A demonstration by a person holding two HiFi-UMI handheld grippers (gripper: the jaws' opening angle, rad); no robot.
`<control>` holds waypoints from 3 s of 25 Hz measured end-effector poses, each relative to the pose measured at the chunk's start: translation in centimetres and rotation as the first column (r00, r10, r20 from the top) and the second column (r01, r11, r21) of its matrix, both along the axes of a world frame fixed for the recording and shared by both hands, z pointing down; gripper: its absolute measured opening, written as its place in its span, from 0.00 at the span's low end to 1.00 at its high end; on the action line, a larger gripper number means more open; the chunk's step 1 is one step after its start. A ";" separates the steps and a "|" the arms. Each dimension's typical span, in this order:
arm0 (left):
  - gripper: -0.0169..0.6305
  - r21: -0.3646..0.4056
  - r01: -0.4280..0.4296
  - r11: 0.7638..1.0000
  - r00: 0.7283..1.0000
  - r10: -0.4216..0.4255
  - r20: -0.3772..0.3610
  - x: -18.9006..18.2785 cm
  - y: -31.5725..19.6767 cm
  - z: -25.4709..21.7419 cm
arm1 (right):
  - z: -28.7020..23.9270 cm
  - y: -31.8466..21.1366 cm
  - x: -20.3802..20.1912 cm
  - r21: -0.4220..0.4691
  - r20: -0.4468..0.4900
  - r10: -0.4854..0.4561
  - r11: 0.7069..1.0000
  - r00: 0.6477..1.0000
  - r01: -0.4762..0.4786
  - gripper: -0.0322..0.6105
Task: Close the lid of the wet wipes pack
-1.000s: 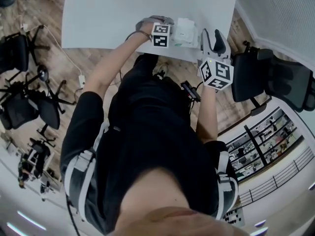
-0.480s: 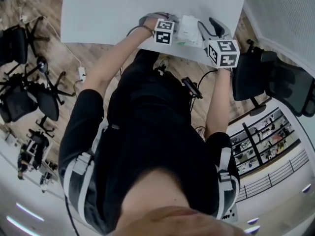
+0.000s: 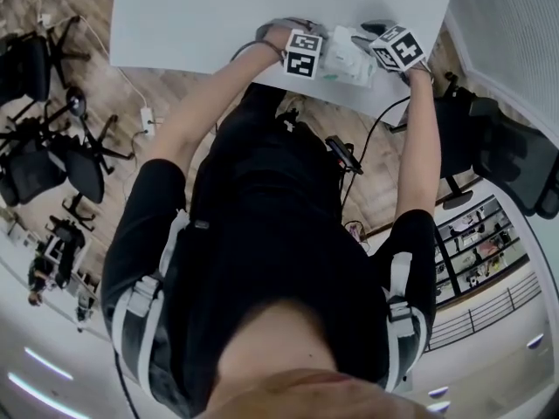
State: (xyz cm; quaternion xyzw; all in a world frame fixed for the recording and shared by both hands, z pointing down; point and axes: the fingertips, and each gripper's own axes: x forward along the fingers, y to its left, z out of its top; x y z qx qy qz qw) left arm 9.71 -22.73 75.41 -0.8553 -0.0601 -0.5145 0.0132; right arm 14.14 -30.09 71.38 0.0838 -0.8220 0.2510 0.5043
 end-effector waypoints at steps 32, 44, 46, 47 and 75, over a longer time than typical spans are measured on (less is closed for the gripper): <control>0.33 0.003 0.037 0.999 0.999 -0.037 0.004 0.3 0.6 0.3 | -1.4 5.5 -0.2 -0.051 0.027 -0.167 0.984 0.986 0.168 0.14; 0.33 0.014 0.046 0.999 0.999 -0.046 0.011 0.3 0.7 0.3 | 0.5 10.9 -0.6 -0.072 0.033 -0.163 0.984 0.986 0.165 0.23; 0.33 0.018 0.050 0.999 0.999 -0.050 0.011 0.2 0.8 0.4 | 1.1 11.2 -0.6 -0.080 0.033 -0.146 0.986 0.989 0.148 0.22; 0.33 0.020 0.051 0.998 0.999 -0.052 0.011 0.3 0.7 0.5 | 1.4 11.2 -0.5 -0.073 0.027 -0.138 0.987 0.990 0.140 0.22; 0.33 0.026 0.055 0.998 0.998 -0.056 0.020 0.1 0.6 0.6 | 3.5 11.3 -1.1 0.182 -0.236 -0.091 0.974 0.968 0.136 0.19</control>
